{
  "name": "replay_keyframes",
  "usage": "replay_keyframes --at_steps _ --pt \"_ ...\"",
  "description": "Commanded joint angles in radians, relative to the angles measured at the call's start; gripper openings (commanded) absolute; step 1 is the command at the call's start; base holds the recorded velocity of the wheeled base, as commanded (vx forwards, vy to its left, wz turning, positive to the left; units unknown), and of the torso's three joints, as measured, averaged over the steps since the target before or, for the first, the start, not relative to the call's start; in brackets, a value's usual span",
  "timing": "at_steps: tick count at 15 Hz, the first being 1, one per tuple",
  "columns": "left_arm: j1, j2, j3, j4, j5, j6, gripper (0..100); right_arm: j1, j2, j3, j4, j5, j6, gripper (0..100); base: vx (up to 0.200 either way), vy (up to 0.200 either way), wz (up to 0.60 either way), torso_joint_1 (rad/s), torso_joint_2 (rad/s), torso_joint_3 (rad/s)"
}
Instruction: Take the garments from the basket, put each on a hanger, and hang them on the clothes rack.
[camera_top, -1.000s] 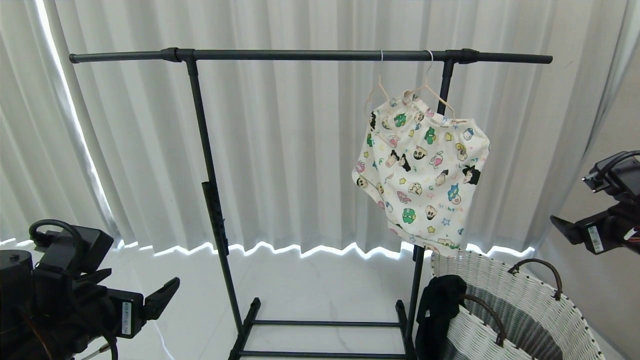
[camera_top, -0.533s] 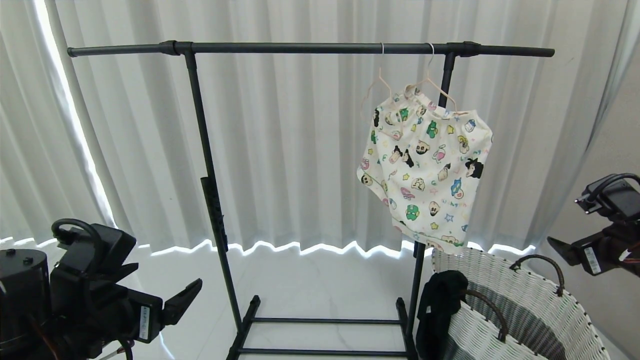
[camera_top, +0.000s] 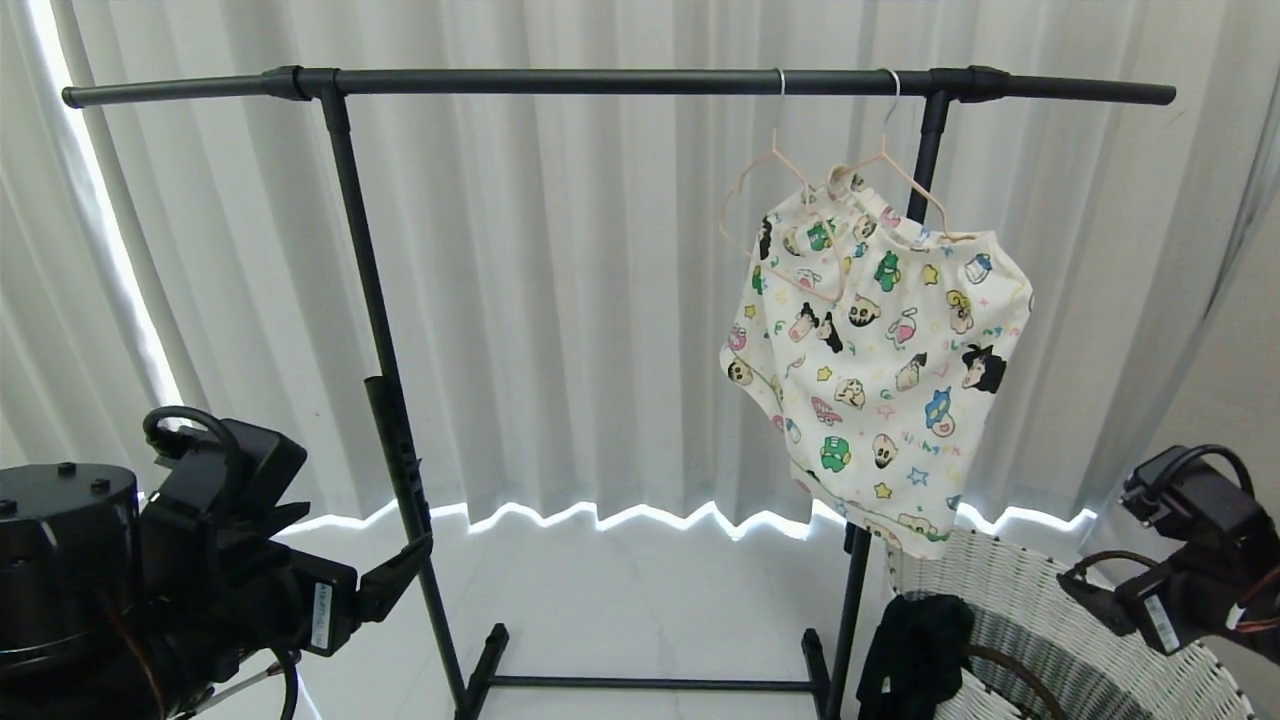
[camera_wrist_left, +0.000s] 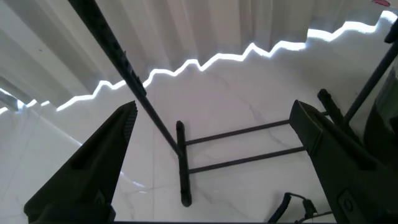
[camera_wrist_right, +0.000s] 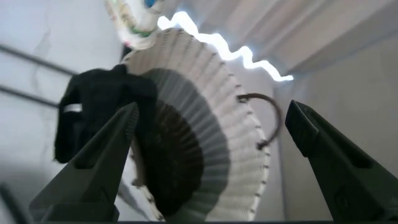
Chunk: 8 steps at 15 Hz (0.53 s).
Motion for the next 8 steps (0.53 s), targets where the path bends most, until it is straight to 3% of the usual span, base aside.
replay_keyframes --at_steps 1,4,8 --pt "0.0 0.014 0.0 -0.001 0.0 -0.005 100 0.046 0.01 0.06 0.001 0.043 0.002 100 0.2 0.0 0.0 0.002 0.0 0.002" --pt "-0.006 0.017 0.003 -0.001 0.002 -0.002 100 0.137 0.124 0.076 0.001 0.085 0.002 100 0.2 0.0 0.0 0.005 0.0 0.005" --pt "-0.006 0.017 0.0 -0.001 0.002 0.0 100 0.209 0.28 0.088 -0.001 0.079 0.0 100 0.0 0.0 0.0 0.0 0.0 0.0"
